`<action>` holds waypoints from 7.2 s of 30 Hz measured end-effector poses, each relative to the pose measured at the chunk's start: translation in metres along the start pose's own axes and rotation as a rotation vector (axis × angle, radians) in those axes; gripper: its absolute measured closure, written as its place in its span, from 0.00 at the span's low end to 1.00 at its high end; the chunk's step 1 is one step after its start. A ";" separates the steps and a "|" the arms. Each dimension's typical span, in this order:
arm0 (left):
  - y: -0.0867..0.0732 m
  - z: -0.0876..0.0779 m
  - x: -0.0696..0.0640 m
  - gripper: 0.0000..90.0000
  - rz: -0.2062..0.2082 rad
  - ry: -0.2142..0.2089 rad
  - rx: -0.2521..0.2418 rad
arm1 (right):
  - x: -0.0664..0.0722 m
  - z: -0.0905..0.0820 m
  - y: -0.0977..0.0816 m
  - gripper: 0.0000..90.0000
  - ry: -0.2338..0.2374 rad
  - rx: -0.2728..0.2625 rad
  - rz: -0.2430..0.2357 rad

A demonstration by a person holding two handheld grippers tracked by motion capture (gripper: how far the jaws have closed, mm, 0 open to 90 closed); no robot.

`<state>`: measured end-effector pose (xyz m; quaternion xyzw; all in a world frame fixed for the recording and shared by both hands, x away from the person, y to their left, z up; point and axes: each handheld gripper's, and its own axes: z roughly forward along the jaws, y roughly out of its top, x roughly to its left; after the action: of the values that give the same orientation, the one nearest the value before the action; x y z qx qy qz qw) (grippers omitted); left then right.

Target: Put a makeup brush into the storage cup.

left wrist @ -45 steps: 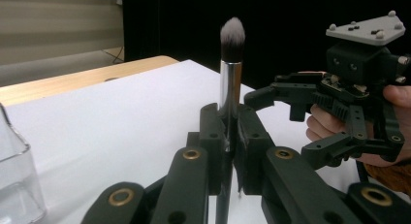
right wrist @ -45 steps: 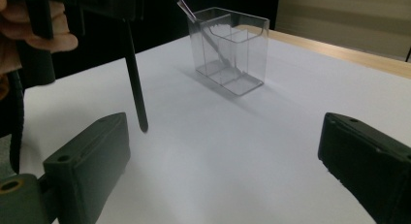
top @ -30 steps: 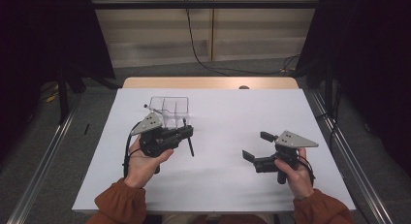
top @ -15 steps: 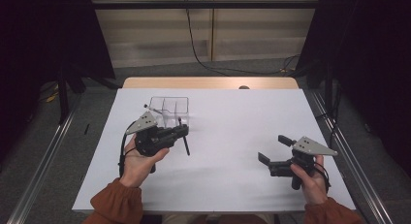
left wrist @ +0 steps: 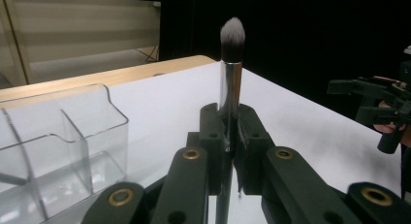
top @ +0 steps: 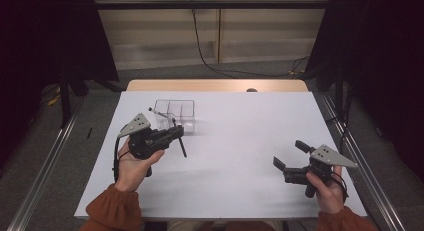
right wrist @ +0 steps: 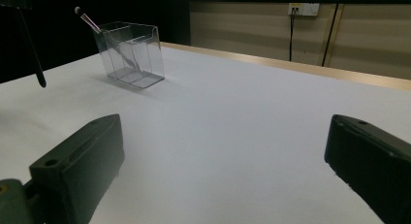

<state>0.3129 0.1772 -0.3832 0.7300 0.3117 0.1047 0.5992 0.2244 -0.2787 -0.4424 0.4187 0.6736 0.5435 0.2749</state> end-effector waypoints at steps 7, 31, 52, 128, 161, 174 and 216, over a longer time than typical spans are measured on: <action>0.006 -0.009 0.011 0.93 0.000 0.042 -0.023 | 0.000 0.000 -0.001 0.00 -0.003 -0.008 0.003; 0.034 -0.002 0.043 0.93 0.024 0.165 -0.051 | 0.001 0.001 -0.001 0.00 0.011 -0.002 -0.005; 0.054 0.013 0.085 0.93 0.015 0.272 -0.089 | 0.002 0.003 -0.002 0.00 0.019 0.005 -0.003; 0.027 0.042 0.112 0.78 0.034 0.331 0.013 | 0.002 0.005 -0.003 0.00 0.034 0.029 -0.003; 0.031 0.026 0.109 0.02 0.008 0.289 -0.061 | -0.004 0.002 -0.007 0.00 0.010 0.023 0.014; 0.027 0.011 0.095 0.03 0.050 0.298 -0.044 | -0.001 0.001 -0.005 0.00 0.013 0.017 0.006; -0.011 -0.051 0.053 0.04 0.056 0.305 -0.106 | -0.001 0.001 -0.005 0.00 0.017 0.022 0.004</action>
<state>0.3239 0.2508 -0.3919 0.6814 0.3725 0.2471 0.5795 0.2246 -0.2793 -0.4474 0.4184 0.6812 0.5399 0.2635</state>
